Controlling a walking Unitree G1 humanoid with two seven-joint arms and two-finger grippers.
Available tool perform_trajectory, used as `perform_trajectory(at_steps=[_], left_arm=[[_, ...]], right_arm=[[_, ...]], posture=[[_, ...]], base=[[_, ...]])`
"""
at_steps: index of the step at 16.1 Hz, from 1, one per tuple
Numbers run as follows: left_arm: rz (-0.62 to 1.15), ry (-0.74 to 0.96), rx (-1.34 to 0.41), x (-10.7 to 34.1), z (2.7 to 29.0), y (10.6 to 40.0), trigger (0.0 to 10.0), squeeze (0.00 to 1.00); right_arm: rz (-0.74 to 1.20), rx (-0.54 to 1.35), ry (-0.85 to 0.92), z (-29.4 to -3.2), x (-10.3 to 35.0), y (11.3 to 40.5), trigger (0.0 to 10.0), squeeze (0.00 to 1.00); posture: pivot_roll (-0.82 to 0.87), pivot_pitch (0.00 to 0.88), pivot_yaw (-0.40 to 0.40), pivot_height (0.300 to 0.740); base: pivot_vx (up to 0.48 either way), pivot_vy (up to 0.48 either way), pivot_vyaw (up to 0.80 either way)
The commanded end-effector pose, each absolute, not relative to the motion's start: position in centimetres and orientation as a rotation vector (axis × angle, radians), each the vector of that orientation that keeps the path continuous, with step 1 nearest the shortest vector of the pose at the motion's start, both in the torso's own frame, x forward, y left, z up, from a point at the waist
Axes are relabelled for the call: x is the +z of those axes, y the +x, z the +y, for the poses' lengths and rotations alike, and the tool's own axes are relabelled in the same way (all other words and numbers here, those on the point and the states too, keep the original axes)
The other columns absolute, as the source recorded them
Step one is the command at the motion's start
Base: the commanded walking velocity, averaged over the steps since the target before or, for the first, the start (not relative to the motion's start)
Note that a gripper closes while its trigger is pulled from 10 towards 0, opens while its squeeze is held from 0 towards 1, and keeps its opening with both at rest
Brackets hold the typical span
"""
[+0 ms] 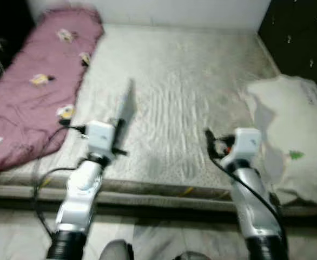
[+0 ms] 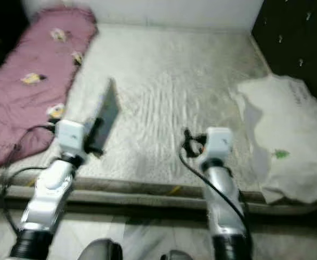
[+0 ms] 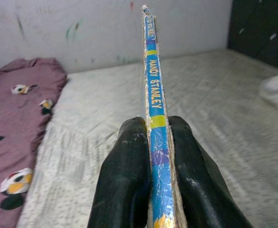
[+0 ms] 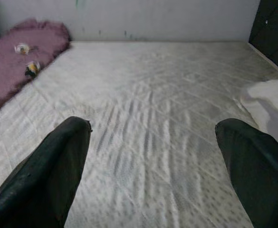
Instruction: Clean up the room
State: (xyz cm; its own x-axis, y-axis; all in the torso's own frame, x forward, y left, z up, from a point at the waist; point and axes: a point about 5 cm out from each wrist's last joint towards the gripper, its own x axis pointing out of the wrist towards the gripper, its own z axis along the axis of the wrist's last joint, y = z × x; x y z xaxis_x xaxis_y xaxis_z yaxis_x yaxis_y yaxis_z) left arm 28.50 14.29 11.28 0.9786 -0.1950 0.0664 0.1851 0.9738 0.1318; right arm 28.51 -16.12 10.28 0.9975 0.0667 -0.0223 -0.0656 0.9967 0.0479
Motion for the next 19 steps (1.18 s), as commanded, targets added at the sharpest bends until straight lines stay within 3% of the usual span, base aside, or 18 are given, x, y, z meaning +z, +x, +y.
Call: perform_trajectory(at_steps=[1,7,12,19], left_arm=[[-0.137,0.113,-0.222,12.42,13.25,28.63,10.0,0.0],[-0.133,0.111,-0.213,12.38,13.26,28.72,10.0,0.0],[-0.129,0.12,-0.216,12.24,12.94,28.57,10.0,0.0],[-0.131,0.121,-0.214,12.31,12.99,28.61,10.0,0.0]], right_arm=[[0.032,0.033,0.027,-17.29,10.04,28.21,10.0,0.0],[0.031,0.03,0.022,-17.25,10.07,28.35,10.0,0.0],[0.04,0.025,0.017,-17.25,9.83,28.25,10.0,0.0],[0.044,0.024,0.006,-17.27,9.69,28.19,10.0,0.0]], posture=[[-0.05,0.065,-0.013,0.74],[-0.05,0.064,-0.013,0.74],[-0.05,0.064,-0.013,0.74],[-0.05,0.07,-0.015,0.74]], base=[[0.319,0.0,0.0],[0.314,0.0,0.0],[0.0,0.0,-0.25],[0.0,-0.412,0.0]])
